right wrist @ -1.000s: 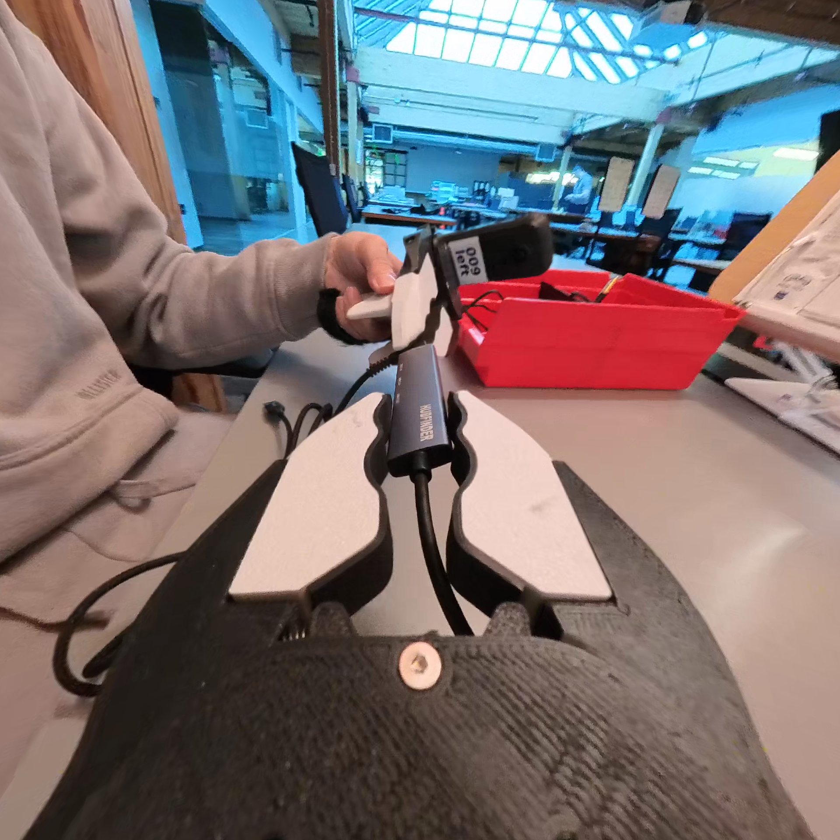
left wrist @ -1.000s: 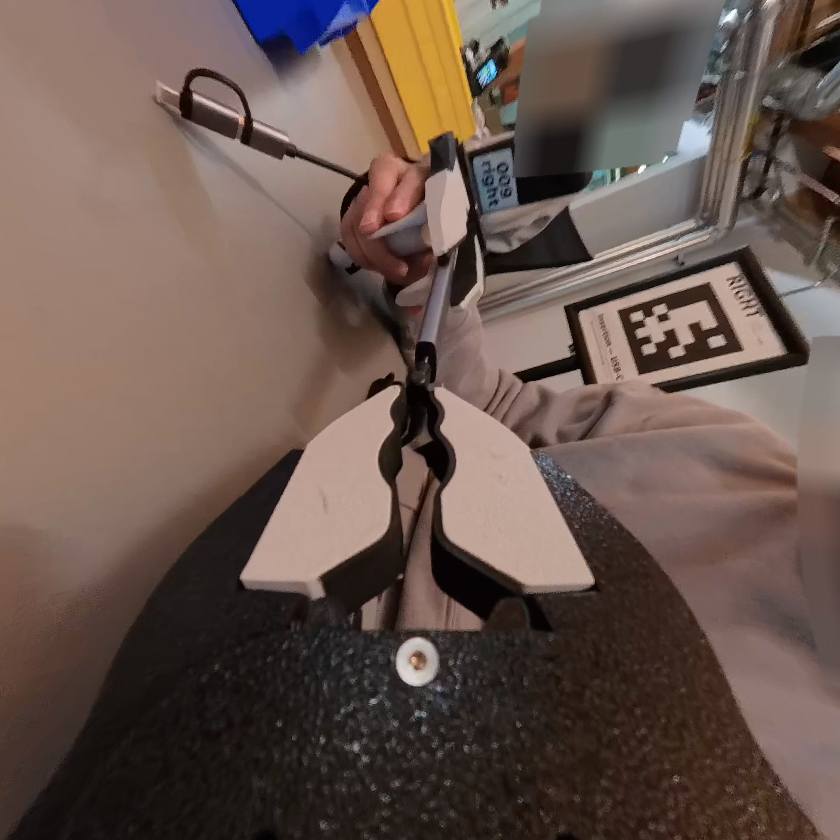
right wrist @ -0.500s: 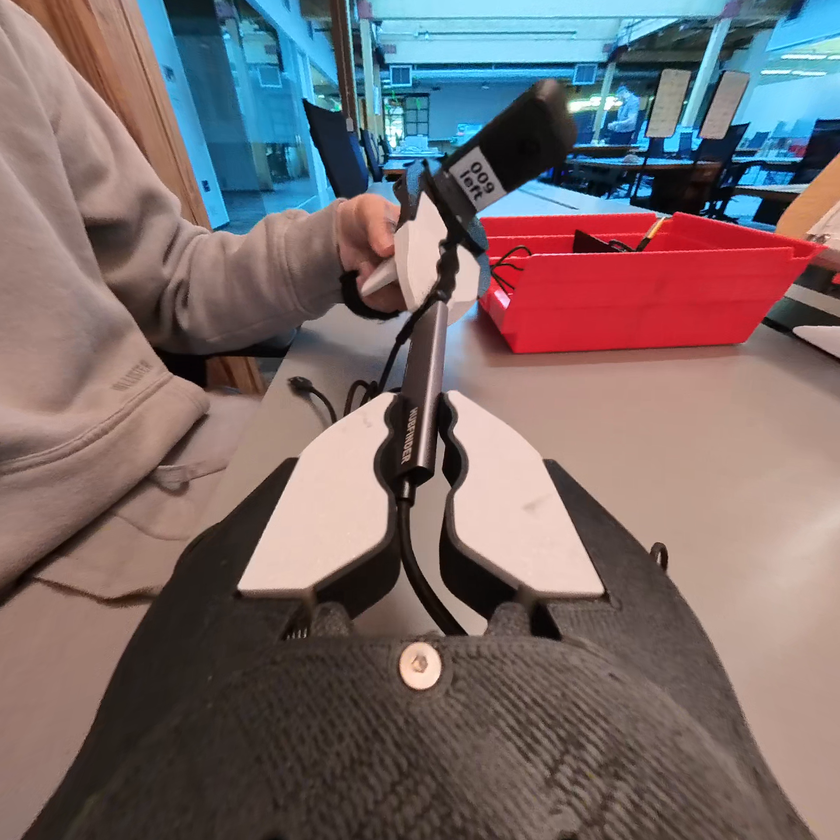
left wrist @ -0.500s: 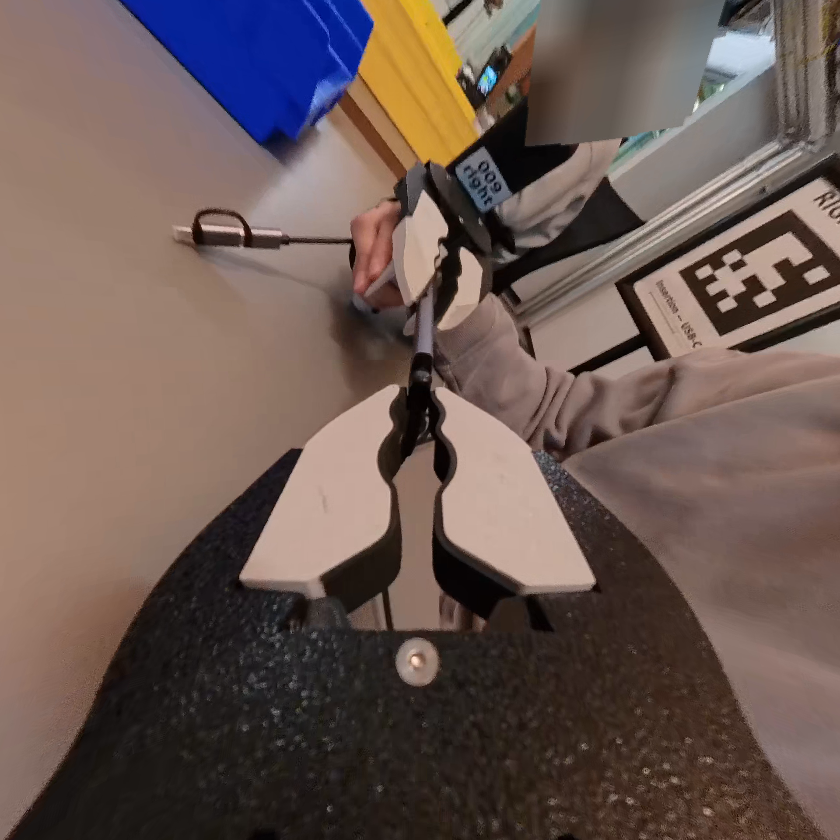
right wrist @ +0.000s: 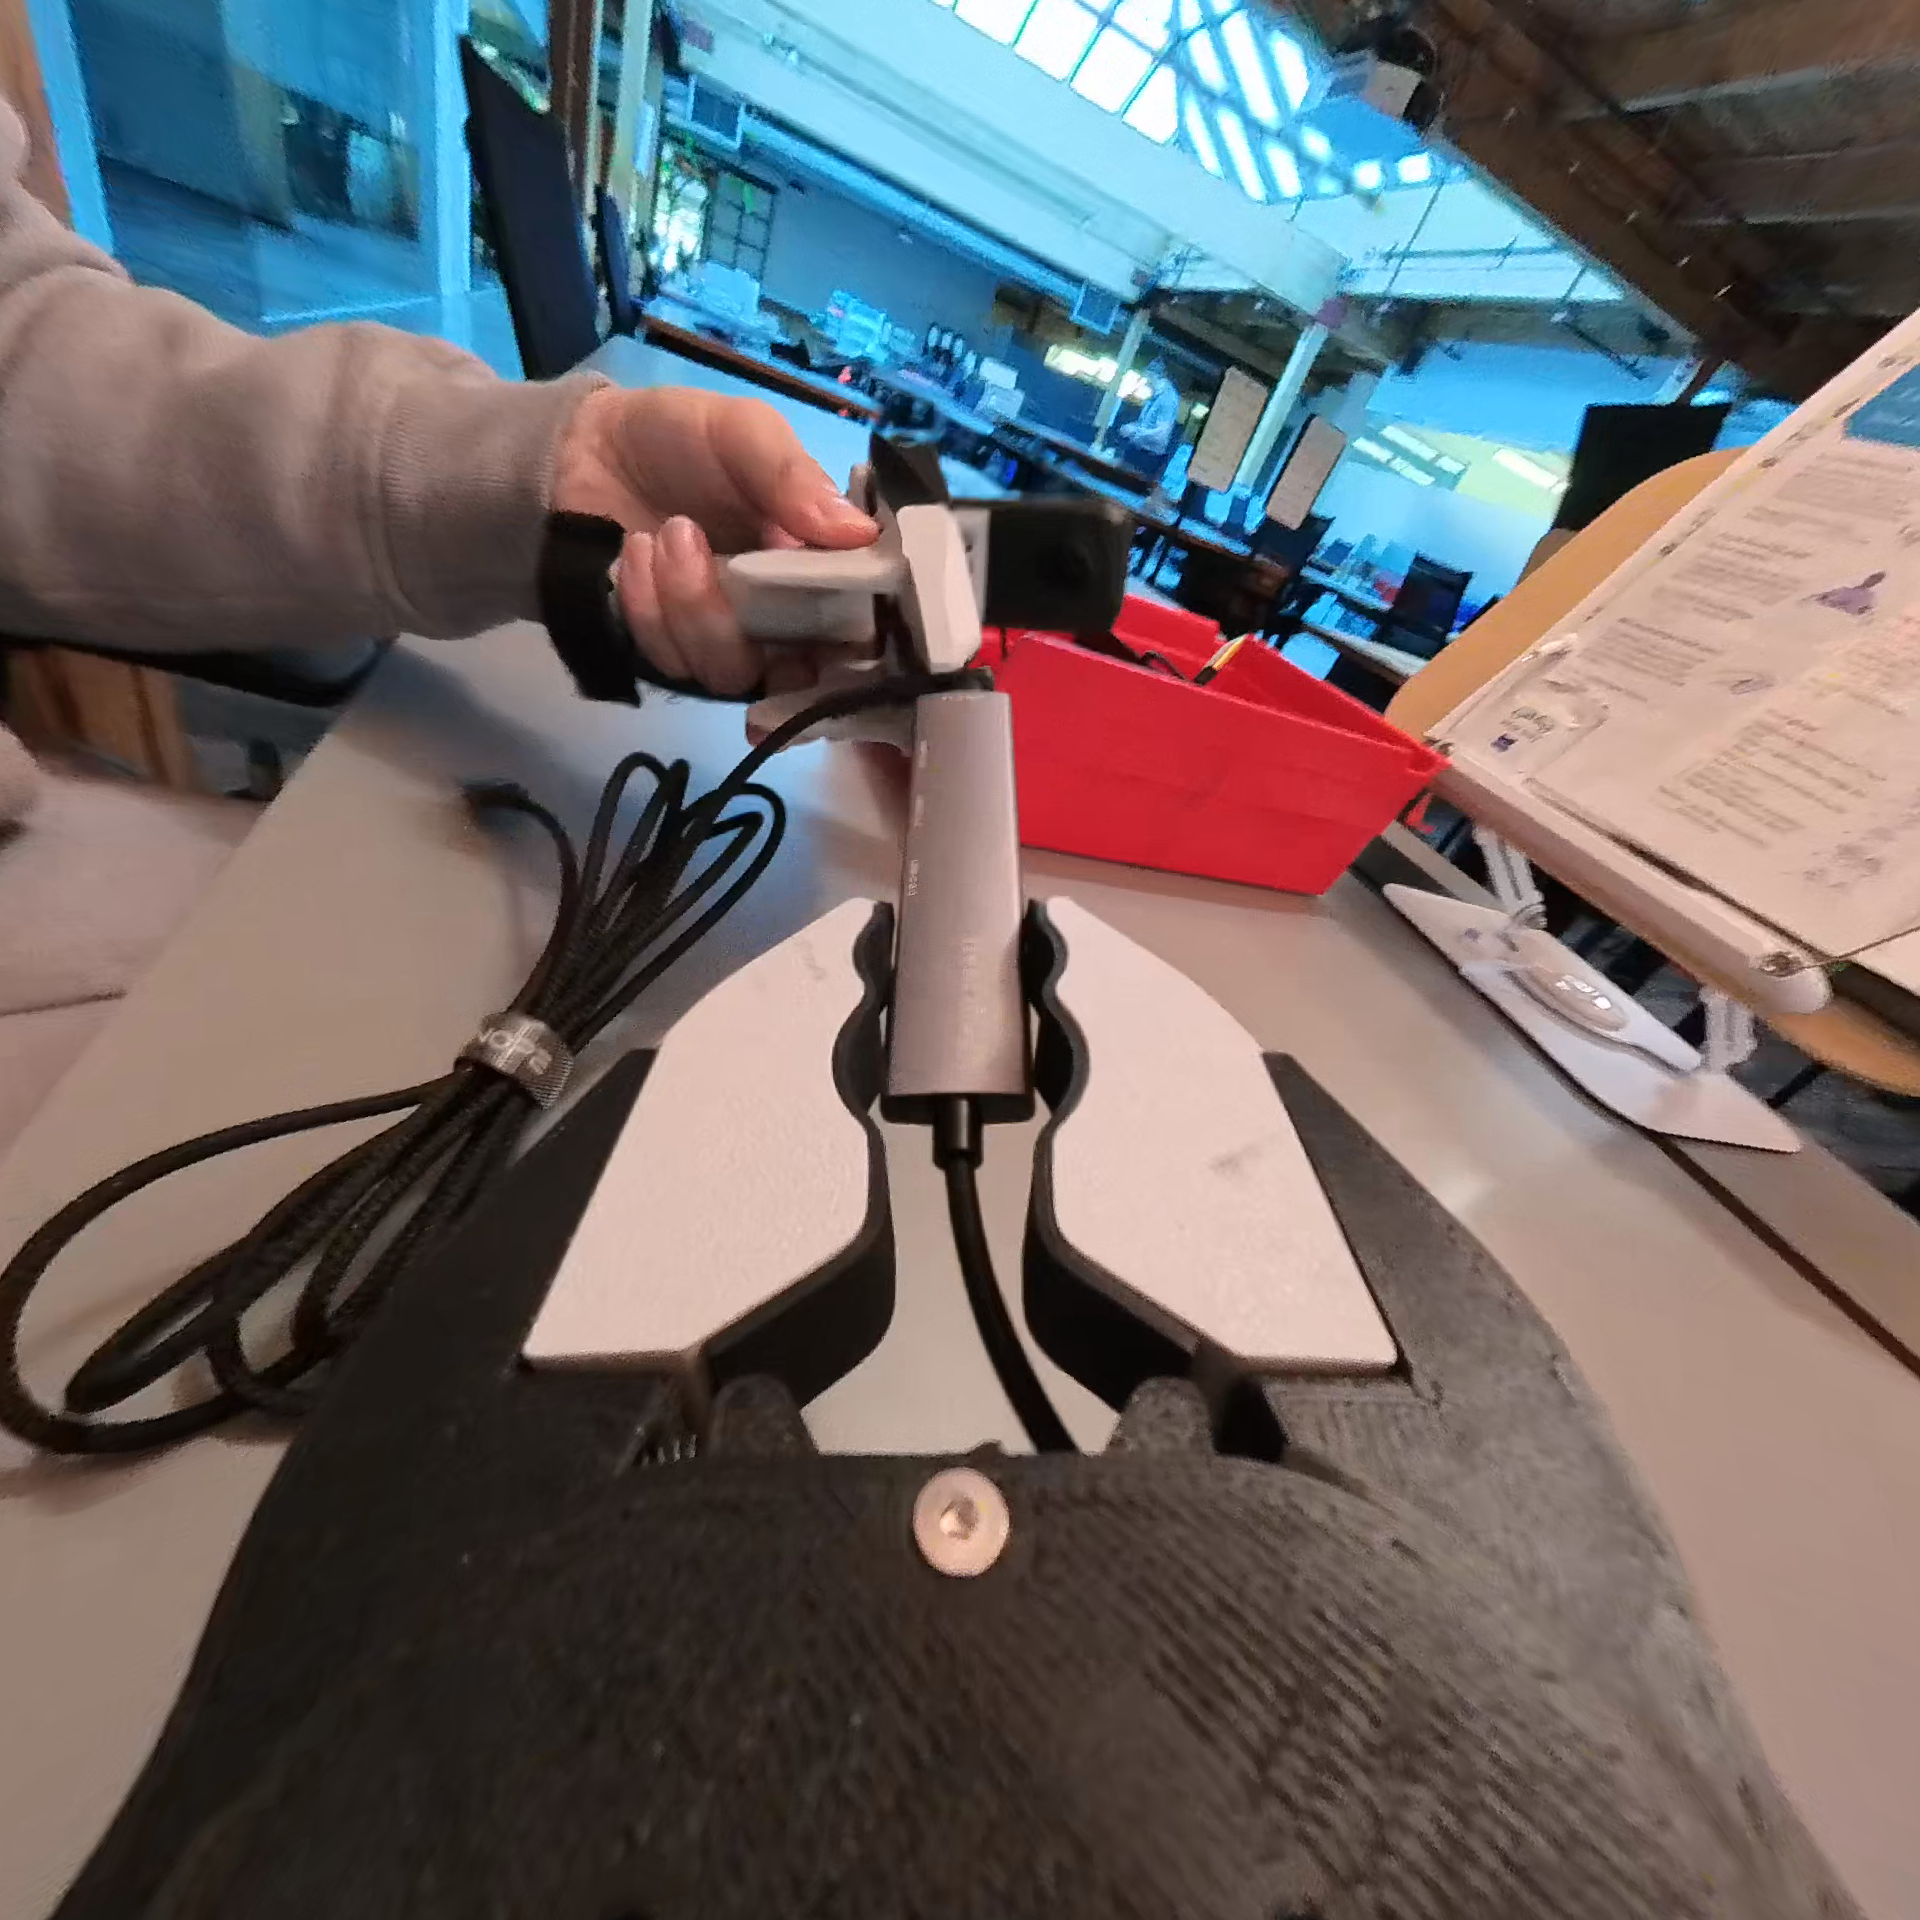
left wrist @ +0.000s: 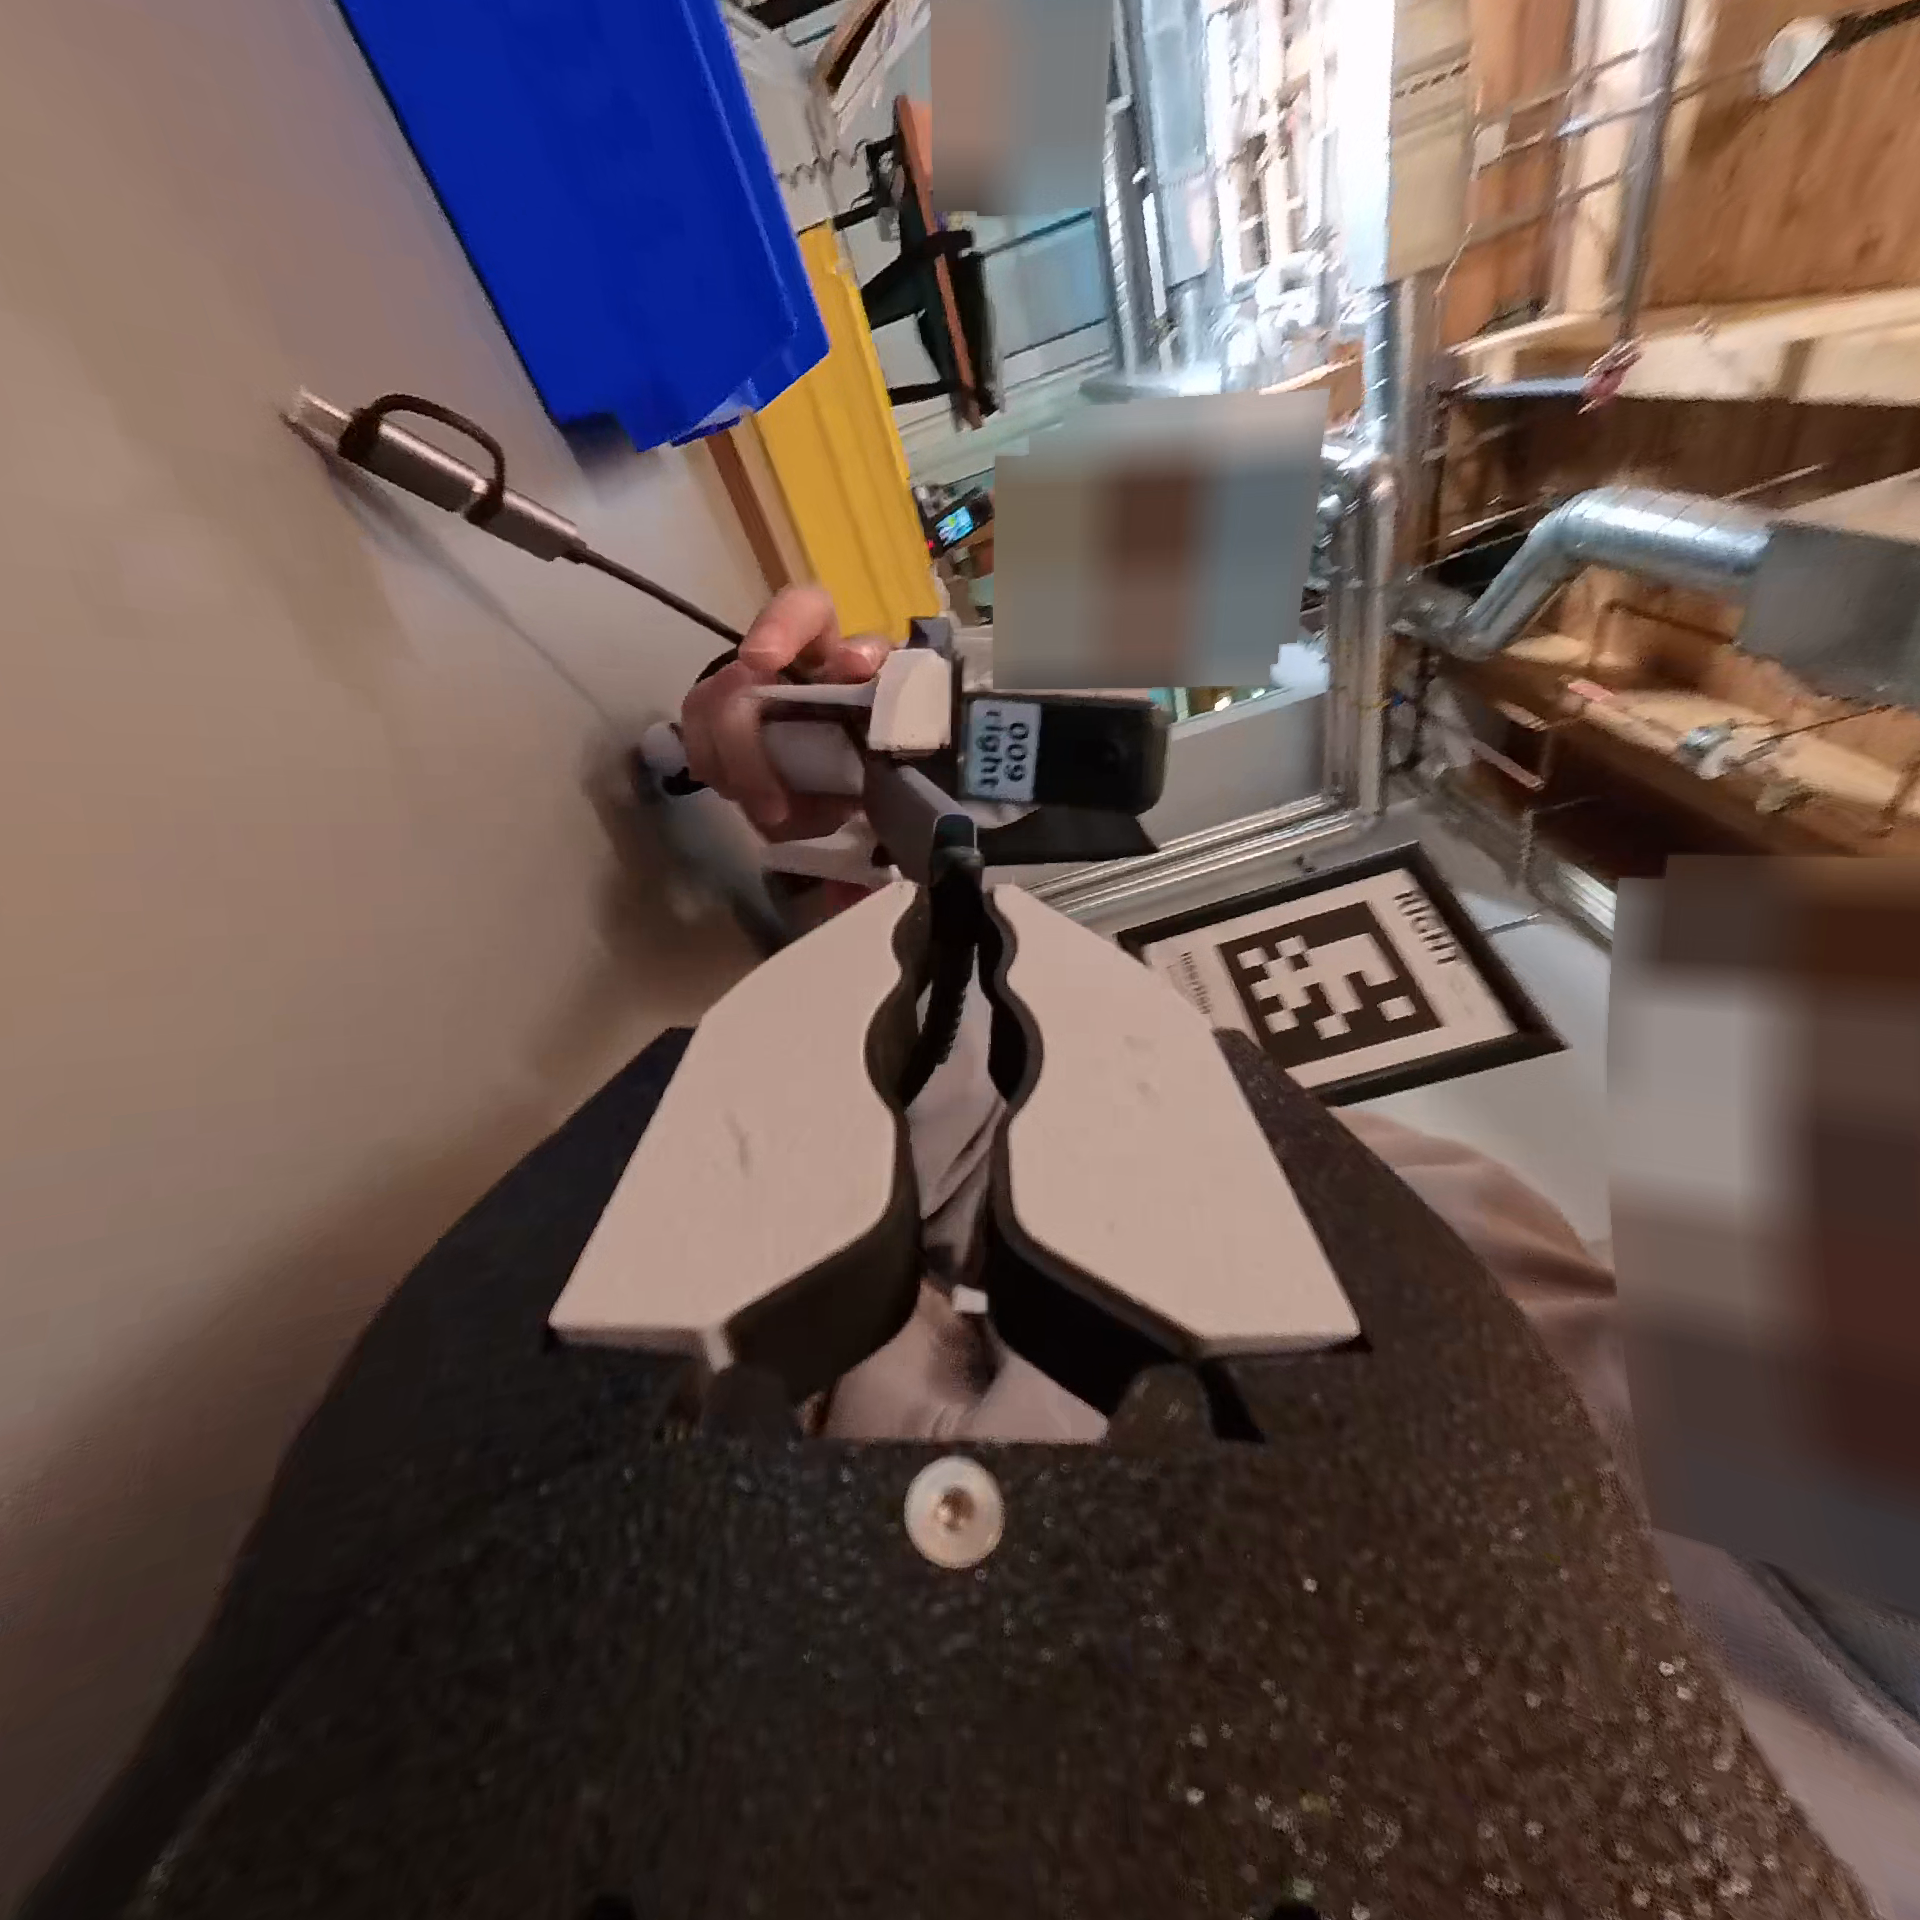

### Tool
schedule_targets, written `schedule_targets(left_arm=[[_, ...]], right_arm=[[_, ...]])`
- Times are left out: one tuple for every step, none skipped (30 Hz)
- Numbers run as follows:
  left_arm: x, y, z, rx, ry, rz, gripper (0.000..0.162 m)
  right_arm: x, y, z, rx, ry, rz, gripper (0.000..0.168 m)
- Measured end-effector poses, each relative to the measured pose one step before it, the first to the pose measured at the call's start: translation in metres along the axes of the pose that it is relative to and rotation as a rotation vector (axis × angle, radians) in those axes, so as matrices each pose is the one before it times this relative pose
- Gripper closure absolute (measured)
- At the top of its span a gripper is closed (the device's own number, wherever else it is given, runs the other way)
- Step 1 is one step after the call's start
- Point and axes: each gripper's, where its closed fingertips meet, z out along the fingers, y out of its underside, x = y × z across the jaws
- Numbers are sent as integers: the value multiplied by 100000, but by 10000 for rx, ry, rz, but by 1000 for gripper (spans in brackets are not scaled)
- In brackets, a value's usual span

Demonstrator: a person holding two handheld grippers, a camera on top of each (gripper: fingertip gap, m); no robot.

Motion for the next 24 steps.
schedule_targets(left_arm=[[239,-186,-14,150,278,-198,155],[258,-116,12,91,255,-95,155],[261,-57,51,54,198,-15,155],[219,-28,47,30,137,-28,155],[123,-16,30,21,60,-16,155],[138,-14,39,30,78,-1,155],[183,-18,65,39,128,-49,154],[195,32,85,4,125,-67,154],[163,60,85,-35,98,-14,154],[78,15,38,6,35,-2,154],[-22,-50,-8,38,-44,4,155],[-60,-42,-26,35,-75,37,154],[-13,-84,-38,63,-63,27,154],[-26,-148,-52,101,-83,0,154],[-158,-161,-95,94,-175,91,154],[-313,-112,-125,48,-308,235,154],[-263,-58,-103,8,-325,252,154],[-152,-30,-58,-4,-283,180,154],[-117,-18,-53,-3,-282,196,155],[-124,10,-56,-27,-267,278,155],[-158,65,-84,-79,-275,323,154],[-187,98,-89,-127,-296,391,154],[-127,61,-82,-118,-274,483,153],[-98,-48,-107,-57,-308,497,152]], right_arm=[[324,-314,-4,283,226,-3,143],[96,-277,4,245,56,63,143],[78,-127,15,109,44,42,143],[93,-112,-2,93,71,6,143],[57,-52,-19,55,43,6,143],[121,-31,-11,30,62,31,142],[110,-134,-20,117,63,73,142],[137,-120,-26,92,70,107,141],[67,-69,-29,50,25,105,140],[-167,-63,-3,21,-160,192,142],[-143,77,28,-105,-182,279,142],[-148,180,52,-174,-154,175,143],[-153,147,94,-148,-96,73,144],[45,5,83,-38,70,78,144],[41,61,98,-73,39,151,144],[72,208,72,-149,28,73,144],[32,73,46,-59,14,13,144],[-11,26,31,-20,-29,32,144],[10,14,25,-15,-20,60,144],[-24,21,19,-20,-21,29,144],[-72,114,48,-100,-71,84,144],[-86,171,62,-153,-87,79,144],[-152,96,58,-95,-113,55,144],[-155,79,47,-70,-127,93,144]])
